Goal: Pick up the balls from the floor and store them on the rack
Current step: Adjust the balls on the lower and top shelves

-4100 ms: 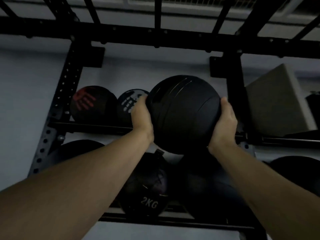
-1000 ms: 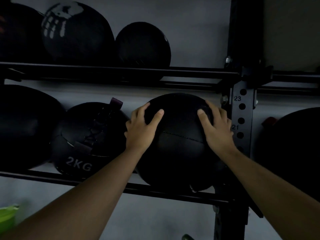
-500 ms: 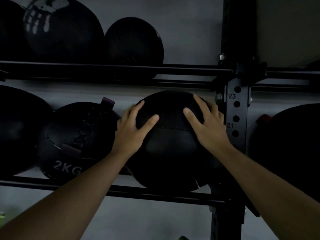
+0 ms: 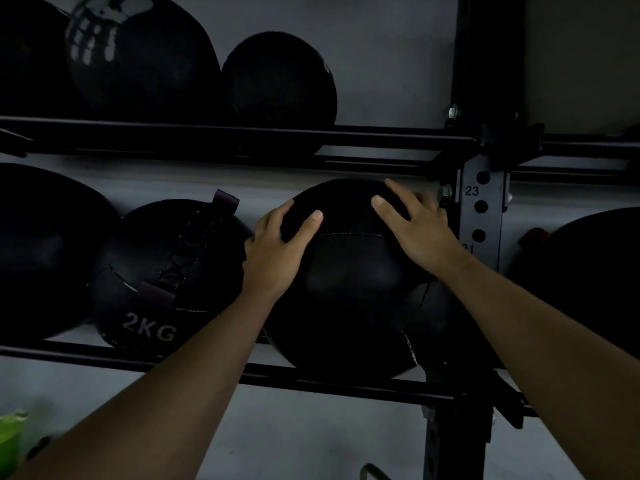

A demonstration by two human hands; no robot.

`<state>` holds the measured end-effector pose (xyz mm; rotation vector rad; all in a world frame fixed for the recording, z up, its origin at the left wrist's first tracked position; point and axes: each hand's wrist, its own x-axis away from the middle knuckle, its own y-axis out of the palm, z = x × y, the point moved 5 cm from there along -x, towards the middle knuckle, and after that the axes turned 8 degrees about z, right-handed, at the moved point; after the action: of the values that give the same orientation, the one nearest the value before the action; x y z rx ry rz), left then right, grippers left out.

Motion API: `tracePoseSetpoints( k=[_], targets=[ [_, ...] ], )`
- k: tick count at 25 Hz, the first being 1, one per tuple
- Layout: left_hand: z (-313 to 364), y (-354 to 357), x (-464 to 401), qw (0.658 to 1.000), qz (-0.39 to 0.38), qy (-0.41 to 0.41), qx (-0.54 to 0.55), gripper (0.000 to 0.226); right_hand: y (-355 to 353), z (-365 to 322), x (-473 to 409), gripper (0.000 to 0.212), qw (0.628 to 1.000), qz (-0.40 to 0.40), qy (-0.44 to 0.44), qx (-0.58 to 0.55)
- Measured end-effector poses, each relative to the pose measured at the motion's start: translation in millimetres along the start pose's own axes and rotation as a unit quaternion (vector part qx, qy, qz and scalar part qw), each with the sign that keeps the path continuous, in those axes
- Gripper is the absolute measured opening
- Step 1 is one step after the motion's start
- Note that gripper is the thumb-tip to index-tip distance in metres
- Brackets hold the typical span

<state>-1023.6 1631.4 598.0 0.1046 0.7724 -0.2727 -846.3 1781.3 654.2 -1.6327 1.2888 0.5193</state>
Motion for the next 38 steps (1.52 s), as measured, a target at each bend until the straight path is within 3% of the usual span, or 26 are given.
tracePoseSetpoints(
  k=[8,14,18,21,24,28,31,35,38],
  targets=[
    [-1.2,-3.1,3.5,1.000,0.000,0.008,-0.022,0.084,-0.3,5.5,9.9,0.061,0.998,0.057,-0.004,-0.011],
    [4.5,-14.6,-5.4,0.988,-0.096,0.024,-0.120,0.086,-4.0,-2.8,9.1,0.060,0.999,0.031,0.006,0.042],
    [7.5,-52.1,-28.5,0.957,-0.109,0.097,-0.250,0.072,9.2,-59.3,7.3,0.052,0.987,0.077,-0.070,0.125],
    [-7.6,-108.7,-58.8,0.949,-0.070,0.113,-0.286,0.064,63.0,-122.8,16.7,0.047,0.984,0.051,-0.128,0.116],
    [-38.8,-172.7,-88.8,0.943,-0.042,0.091,-0.317,0.065,127.1,-162.3,29.3,0.048,0.987,0.018,-0.130,0.090],
    [-109.2,-245.4,-121.3,0.965,-0.086,-0.005,-0.246,0.086,230.7,-191.2,59.2,0.067,0.996,-0.074,-0.044,0.035],
    [-139.9,-253.2,-129.8,0.982,-0.122,-0.050,-0.139,0.106,262.9,-198.0,69.2,0.084,1.000,-0.027,0.013,0.008],
    [-152.8,-238.0,-139.5,0.992,-0.112,-0.039,-0.041,0.107,273.0,-195.5,54.7,0.091,0.998,-0.040,0.042,0.003],
    [-155.4,-227.9,-137.7,0.995,-0.058,-0.050,-0.062,0.101,271.5,-188.5,28.5,0.085,0.995,-0.086,0.041,0.031]
  ],
)
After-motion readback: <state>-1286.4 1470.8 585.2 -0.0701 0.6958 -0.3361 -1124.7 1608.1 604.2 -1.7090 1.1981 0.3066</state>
